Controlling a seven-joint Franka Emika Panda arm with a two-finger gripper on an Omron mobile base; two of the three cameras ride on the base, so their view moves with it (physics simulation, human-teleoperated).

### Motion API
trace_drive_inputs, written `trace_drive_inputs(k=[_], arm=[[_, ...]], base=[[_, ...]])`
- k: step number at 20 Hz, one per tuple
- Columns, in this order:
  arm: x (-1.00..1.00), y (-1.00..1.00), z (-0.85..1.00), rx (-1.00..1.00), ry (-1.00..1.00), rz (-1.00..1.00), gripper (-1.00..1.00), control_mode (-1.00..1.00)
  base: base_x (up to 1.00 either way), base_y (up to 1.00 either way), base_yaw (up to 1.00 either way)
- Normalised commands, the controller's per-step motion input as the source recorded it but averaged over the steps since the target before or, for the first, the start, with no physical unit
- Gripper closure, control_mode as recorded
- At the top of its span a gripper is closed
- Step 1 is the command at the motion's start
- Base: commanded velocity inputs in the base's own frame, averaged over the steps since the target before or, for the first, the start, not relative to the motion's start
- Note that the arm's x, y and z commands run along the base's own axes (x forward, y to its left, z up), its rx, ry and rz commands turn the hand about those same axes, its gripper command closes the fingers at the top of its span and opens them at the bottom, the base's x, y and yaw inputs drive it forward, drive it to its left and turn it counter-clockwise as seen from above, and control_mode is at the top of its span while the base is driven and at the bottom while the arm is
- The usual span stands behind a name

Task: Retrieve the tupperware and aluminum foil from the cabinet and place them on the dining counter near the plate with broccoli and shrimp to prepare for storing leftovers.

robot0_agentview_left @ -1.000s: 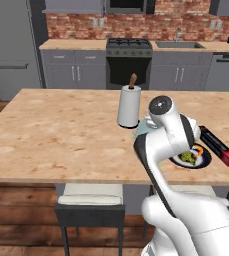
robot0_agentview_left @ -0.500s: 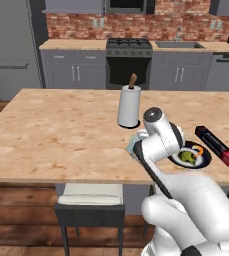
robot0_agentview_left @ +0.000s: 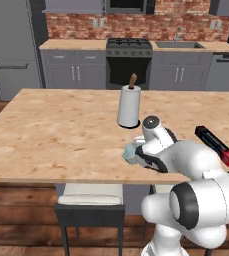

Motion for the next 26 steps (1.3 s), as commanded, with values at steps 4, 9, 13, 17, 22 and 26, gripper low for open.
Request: trace_drive_inputs(k=[4,9,13,17,22,26], arm=[[0.64,-0.20,-0.56,0.03,0.02,0.08,1.00,-1.00],[0.46,-0.42,-0.31,0.04,0.00,0.04,-1.00,-1.00],[0.02,-0.46,0.04,0.02,0.00,0.03,-1.00,-1.00],[-0.12,-0.36,0.71,0.00,-0.02,0.11,-1.00,-1.00],[-0.36,-0.39,1.00,0.00,-0.06,0.18,-1.00,-1.00],[-0.71,-0.32,1.00,0.00,-0.04,0.21,-1.00,-1.00]], base=[[0.00,0.00,0.00],[0.00,0.00,0.00],[0.00,0.00,0.00],[0.00,0.00,0.00],[0.00,0.00,0.00],[0.00,0.00,0.00]])
